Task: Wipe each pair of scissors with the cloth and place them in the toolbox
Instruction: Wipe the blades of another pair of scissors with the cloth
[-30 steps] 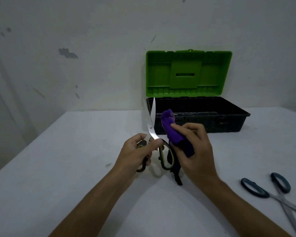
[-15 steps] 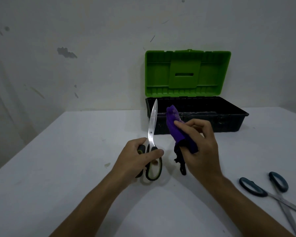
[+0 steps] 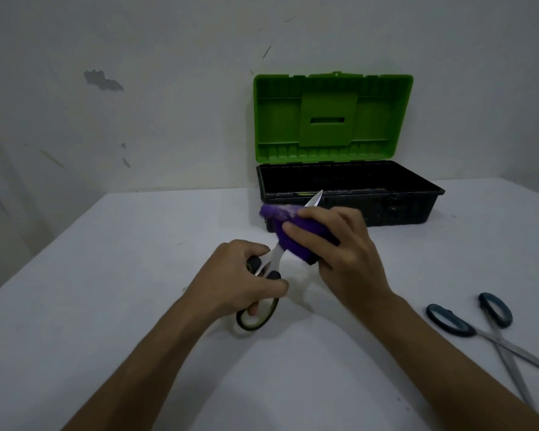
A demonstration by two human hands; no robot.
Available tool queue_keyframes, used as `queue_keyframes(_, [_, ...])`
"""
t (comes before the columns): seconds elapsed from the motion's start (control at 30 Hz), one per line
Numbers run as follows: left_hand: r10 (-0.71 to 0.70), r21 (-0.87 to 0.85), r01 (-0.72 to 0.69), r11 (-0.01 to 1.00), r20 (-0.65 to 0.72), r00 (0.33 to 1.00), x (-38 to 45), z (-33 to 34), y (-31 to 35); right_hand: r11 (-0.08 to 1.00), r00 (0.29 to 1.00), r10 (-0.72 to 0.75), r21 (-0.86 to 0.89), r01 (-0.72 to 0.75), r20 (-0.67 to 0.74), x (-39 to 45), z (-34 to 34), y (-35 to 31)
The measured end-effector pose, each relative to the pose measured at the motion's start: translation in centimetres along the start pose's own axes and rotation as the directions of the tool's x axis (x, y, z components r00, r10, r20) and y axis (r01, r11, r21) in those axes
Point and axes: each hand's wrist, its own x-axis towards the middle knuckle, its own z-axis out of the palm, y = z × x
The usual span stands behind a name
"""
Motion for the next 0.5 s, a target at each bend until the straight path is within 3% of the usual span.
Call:
queue_keyframes(0.17, [-0.045,-0.017,0.047,0.999,0.084,0.995,0.0,-0.5,-0.3,0.949,0.95,0.31,-0.044,-0.311,-0.032,-0.3,-1.4,3.1])
queue_keyframes(0.3, [-0.126,-0.053,0.129,0.99,0.057,0.99,0.7,0.2,-0.1,0.904,0.902,0.421,-0.031,-0.426,-0.095,-0.1,-2.3,2.8])
queue_keyframes(0.4, [-0.15,0.024,0.149,0.989,0.037,0.988,0.4,0.6,-0.3,0.945,0.942,0.326,0.055,-0.322,-0.079,0.7,-2.2,1.0])
queue_keyframes(0.5, [-0.13,0.072,0.128,0.989,0.034,0.991,0.2,0.6,-0.4,0.992,0.995,0.034,0.121,-0.045,0.089,-0.2,-1.2,-1.0])
